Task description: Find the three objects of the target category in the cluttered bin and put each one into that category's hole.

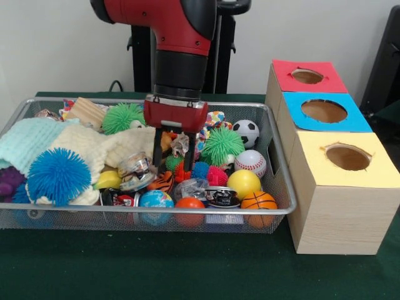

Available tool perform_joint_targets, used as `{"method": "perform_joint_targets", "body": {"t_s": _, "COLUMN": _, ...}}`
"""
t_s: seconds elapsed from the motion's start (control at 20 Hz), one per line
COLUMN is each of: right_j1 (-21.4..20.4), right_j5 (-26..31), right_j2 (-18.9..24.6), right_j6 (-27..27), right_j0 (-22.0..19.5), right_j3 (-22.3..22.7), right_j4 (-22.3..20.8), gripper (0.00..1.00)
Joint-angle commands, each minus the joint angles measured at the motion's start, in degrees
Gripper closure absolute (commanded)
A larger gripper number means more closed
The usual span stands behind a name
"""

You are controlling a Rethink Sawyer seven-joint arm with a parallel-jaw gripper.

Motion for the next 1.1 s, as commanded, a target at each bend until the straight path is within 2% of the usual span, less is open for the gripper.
{"method": "perform_joint_targets", "body": {"t_s": 0.05, "right_j1": 1.9, "right_j5": 8.2, "right_j2": 4.1, "right_j6": 3.5, "right_j0": -3.9, "right_j3": -8.5, "right_j4": -0.3, "gripper": 0.0}}
{"method": "perform_joint_targets", "body": {"t_s": 0.25, "right_j1": 4.5, "right_j5": 8.1, "right_j2": 5.6, "right_j6": 3.1, "right_j0": -5.4, "right_j3": -10.5, "right_j4": -1.4, "gripper": 0.0}}
{"method": "perform_joint_targets", "body": {"t_s": 0.75, "right_j1": 8.2, "right_j5": 6.9, "right_j2": 7.8, "right_j6": 3.6, "right_j0": -7.9, "right_j3": -9.8, "right_j4": -3.6, "gripper": 0.0}}
{"method": "perform_joint_targets", "body": {"t_s": 0.9, "right_j1": 8.0, "right_j5": 7.9, "right_j2": 8.3, "right_j6": 3.8, "right_j0": -8.2, "right_j3": -8.6, "right_j4": -3.8, "gripper": 0.0}}
{"method": "perform_joint_targets", "body": {"t_s": 1.1, "right_j1": 5.6, "right_j5": 10.5, "right_j2": 9.4, "right_j6": 3.6, "right_j0": -9.2, "right_j3": -6.0, "right_j4": -4.0, "gripper": 0.0}}
